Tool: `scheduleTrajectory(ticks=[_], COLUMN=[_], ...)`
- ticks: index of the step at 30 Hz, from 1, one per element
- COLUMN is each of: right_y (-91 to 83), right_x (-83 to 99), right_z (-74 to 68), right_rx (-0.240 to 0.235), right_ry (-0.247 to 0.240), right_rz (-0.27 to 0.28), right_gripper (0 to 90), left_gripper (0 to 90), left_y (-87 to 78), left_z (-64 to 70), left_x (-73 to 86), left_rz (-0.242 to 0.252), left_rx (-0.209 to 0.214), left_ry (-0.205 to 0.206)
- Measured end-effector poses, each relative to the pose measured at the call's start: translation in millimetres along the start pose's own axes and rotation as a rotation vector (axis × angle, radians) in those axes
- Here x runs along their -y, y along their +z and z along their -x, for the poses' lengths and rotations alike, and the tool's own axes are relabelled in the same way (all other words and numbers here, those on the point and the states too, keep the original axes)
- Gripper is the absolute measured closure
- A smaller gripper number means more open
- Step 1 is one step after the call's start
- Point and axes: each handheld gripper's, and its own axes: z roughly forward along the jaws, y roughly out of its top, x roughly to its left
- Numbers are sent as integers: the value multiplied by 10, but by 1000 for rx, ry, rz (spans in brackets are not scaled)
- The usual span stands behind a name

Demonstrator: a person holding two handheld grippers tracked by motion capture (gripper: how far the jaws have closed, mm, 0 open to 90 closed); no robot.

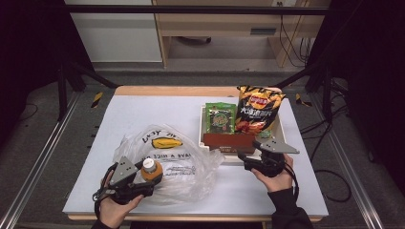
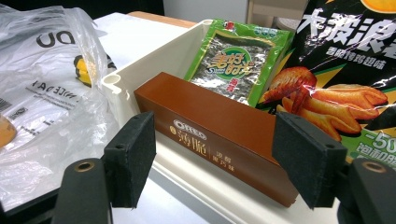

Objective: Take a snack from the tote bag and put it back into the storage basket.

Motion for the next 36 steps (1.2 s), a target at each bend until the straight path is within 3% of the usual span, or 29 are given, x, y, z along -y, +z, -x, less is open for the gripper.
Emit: scheduleTrajectory(ticks=[7, 14, 22, 28, 36], right_y=[-1, -8, -38, -43, -44], right_x=[2, 2, -17, -15, -12], right_z=[9, 21, 31, 24, 21], right_rx=[3, 4, 8, 5, 4], right_ry=[6, 13, 17, 15, 14], right_rz=[0, 1, 13, 16, 17], right_gripper=[309, 309, 309, 309, 309], left_gripper=[298, 304, 305, 305, 305], left_y=[31, 41, -27, 180, 536], left_z=[-13, 6, 14, 110, 186], left_x=[-13, -39, -308, -479, -463], left_rz=[-8, -2, 83, 76, 35], left_rx=[7, -20, -74, -87, -88], left_ry=[-2, -9, -33, -24, -35])
